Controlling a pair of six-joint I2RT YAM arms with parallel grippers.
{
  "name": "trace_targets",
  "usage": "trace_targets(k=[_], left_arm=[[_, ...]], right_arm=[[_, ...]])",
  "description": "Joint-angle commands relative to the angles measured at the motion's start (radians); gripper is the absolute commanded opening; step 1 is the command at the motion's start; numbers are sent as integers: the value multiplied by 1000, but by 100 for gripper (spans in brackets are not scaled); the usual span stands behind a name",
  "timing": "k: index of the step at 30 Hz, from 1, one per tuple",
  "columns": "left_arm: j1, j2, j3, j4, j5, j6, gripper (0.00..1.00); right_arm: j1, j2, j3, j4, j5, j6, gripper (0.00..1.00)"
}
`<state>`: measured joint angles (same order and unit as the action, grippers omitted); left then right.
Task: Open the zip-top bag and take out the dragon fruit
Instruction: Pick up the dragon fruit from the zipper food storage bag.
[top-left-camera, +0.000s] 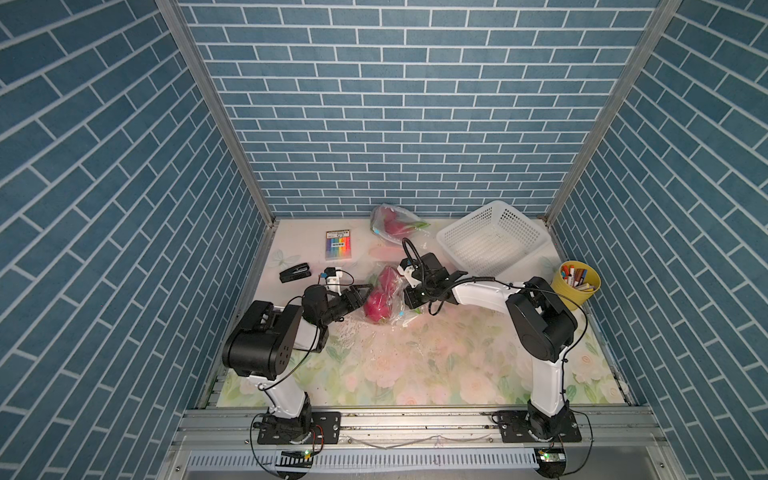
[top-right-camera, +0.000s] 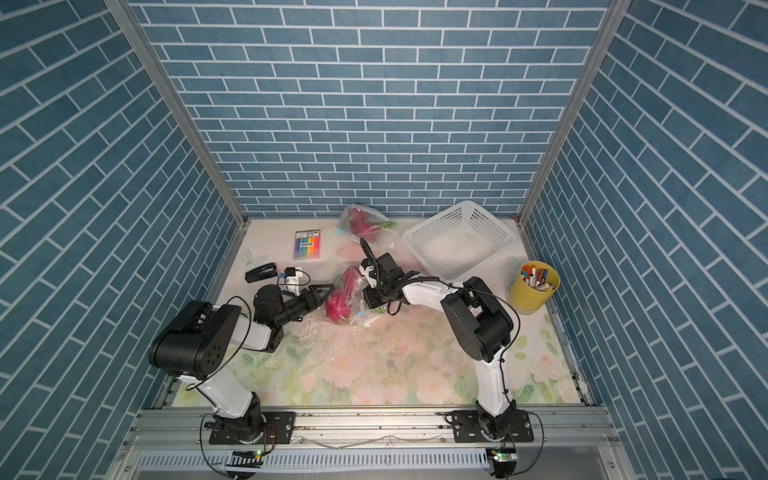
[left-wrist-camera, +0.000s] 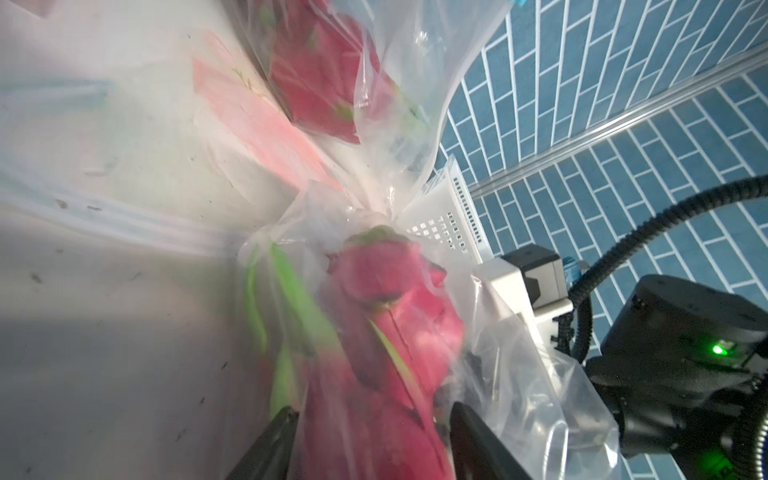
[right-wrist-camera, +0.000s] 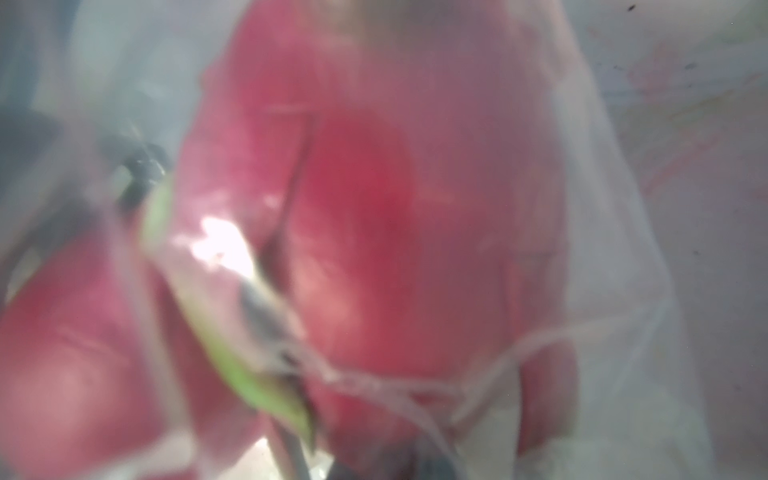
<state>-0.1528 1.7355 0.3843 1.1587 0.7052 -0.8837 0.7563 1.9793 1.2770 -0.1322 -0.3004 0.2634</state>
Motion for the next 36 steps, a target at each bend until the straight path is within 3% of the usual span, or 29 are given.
trace_targets(k=[1,3,7,8,18,36], left_arm=[[-10,46,19,49,56,-7,44],[-10,69,31,62,64,-16,33],[-10,75,52,67,56,-20,2],[-10,70,56,58,46,-16,0],[16,-2,56,-93,-54,65,0],[54,-5,64,-123,-70,72,0]], right_arm=[[-4,-43,-4,-9,5,-30,0],[-5,-49,-6,-16,9,-35,0],[-5,-66,-8,-38,15,-42,0],[-5,-72,-8,-49,16,-44,0],[-12,-190,-41,-178,-21,-38,2],[-71,-411,-120,-259,-88,10,4]])
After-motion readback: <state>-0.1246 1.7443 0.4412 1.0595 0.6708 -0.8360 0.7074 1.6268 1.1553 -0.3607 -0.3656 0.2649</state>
